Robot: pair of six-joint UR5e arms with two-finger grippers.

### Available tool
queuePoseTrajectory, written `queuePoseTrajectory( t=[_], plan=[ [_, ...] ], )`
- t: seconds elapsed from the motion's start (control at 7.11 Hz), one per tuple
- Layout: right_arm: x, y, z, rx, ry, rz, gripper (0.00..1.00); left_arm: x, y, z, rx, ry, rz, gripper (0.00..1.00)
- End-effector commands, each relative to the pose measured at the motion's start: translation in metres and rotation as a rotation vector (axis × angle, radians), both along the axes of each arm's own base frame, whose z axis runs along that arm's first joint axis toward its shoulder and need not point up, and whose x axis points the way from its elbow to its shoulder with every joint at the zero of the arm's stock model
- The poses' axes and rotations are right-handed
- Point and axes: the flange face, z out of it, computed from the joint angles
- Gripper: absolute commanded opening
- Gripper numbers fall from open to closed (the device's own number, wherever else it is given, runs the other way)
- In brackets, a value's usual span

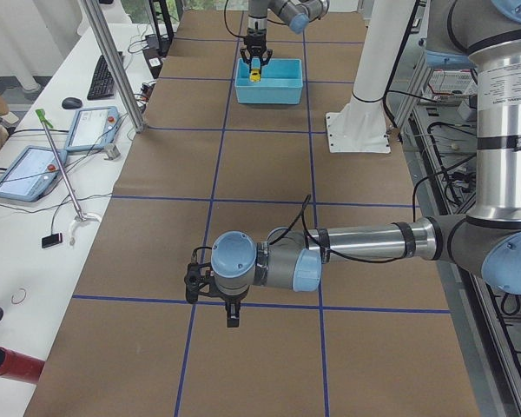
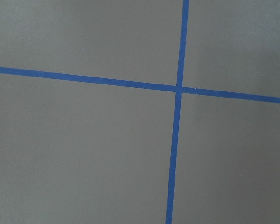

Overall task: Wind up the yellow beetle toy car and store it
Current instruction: 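Lift the car with the right gripper and lower it into the blue bin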

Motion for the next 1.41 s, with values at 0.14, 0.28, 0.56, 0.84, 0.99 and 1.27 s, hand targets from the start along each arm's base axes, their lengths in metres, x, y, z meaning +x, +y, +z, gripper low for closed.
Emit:
queuePoseTrajectory(
  t=[0.14,0.28,0.56,0.84,0.99,1.27],
  plan=[
    [0.026,0.024,0.071,0.019,0.035,-0.038,0.00,0.000,0.000,0.000,0.000,-0.001,0.000,1.00],
    [0.007,0.010,0.088,0.017,0.036,-0.042,0.00,0.000,0.000,0.000,0.000,-0.001,0.000,1.00],
    [-0.031,0.005,0.121,0.016,0.058,-0.062,0.00,0.000,0.000,0.000,0.001,-0.001,0.000,1.00],
    [-0.042,0.024,0.145,0.009,0.104,-0.081,0.00,0.000,0.000,0.000,0.001,-0.001,0.000,1.00],
    [-0.041,0.026,0.148,0.003,0.109,-0.078,0.00,0.000,0.000,0.000,0.000,0.001,0.000,1.00],
    [-0.044,0.028,0.148,-0.013,0.107,-0.070,1.00,0.000,0.000,0.000,0.000,-0.001,0.000,1.00]
  ],
)
